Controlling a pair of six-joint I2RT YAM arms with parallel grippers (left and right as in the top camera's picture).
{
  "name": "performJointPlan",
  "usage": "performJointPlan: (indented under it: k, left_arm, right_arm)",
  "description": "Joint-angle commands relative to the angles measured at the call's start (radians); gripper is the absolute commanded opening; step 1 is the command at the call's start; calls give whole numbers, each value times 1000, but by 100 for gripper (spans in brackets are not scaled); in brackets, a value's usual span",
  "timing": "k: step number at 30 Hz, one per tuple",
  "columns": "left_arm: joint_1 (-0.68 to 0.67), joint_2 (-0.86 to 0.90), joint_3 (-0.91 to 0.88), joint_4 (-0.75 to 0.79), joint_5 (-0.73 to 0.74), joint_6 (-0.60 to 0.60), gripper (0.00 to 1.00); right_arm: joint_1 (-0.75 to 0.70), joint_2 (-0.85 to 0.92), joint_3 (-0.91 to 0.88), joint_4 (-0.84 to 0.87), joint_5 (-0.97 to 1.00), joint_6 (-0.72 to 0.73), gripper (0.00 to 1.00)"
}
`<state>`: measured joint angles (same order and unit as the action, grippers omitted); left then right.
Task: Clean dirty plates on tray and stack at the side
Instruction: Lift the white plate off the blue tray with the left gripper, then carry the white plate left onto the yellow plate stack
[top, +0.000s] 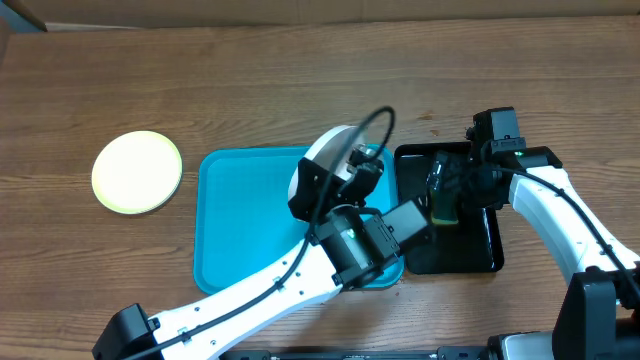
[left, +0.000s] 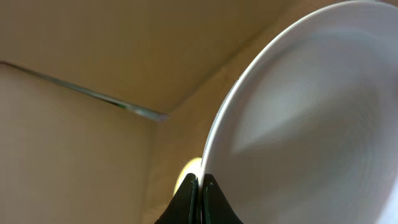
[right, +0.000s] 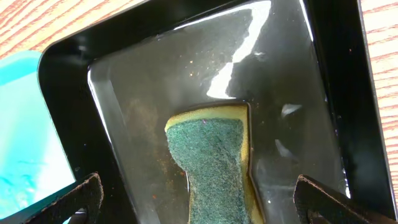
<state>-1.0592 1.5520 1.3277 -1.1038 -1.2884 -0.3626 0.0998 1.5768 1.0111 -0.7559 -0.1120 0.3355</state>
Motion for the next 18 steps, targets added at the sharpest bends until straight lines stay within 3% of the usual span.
performJointPlan:
  k: [1, 12, 18]
  left_arm:
    - [-24, -21, 17, 2, -111, 12, 4]
    - [-26, -21, 17, 35, -23, -13, 4]
    - [33, -21, 17, 42, 76, -135, 4]
  right_arm:
    - [-1, -21, 21, 2, 14, -3, 100]
    - [-1, -21, 21, 2, 14, -3, 100]
    - [-1, -21, 21, 2, 14, -3, 100]
